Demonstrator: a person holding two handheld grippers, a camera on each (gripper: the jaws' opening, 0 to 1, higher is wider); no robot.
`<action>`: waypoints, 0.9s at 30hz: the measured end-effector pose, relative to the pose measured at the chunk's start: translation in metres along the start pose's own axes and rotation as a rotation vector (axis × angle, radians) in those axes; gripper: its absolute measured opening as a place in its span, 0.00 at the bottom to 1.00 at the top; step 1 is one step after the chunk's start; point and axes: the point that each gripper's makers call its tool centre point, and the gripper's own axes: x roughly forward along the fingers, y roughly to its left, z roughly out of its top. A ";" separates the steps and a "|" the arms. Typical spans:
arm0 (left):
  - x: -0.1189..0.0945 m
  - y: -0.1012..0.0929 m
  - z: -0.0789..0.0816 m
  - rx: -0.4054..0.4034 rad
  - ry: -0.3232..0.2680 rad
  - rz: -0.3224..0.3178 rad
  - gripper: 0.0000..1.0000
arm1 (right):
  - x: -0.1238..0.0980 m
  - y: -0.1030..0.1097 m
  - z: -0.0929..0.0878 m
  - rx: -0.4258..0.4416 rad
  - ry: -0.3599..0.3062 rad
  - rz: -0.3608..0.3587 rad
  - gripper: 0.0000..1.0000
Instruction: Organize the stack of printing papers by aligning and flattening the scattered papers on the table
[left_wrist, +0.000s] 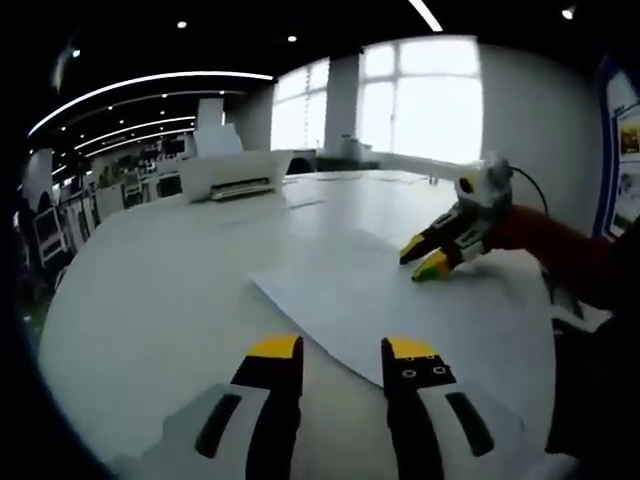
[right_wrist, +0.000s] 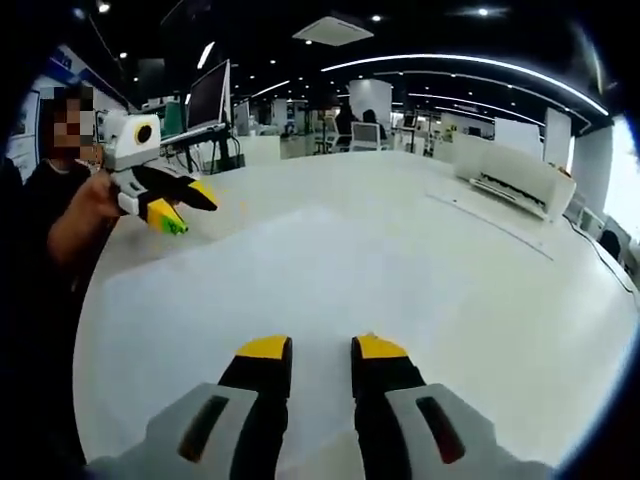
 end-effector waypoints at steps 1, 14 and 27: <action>-0.002 -0.004 0.000 0.002 -0.001 -0.002 0.35 | 0.000 0.000 0.000 0.000 0.003 0.001 0.20; -0.020 -0.006 0.000 0.008 -0.012 0.004 0.35 | -0.004 0.009 0.010 -0.010 -0.016 0.008 0.22; -0.026 -0.016 -0.005 0.014 0.017 -0.030 0.38 | -0.032 0.014 0.008 -0.026 -0.029 -0.015 0.24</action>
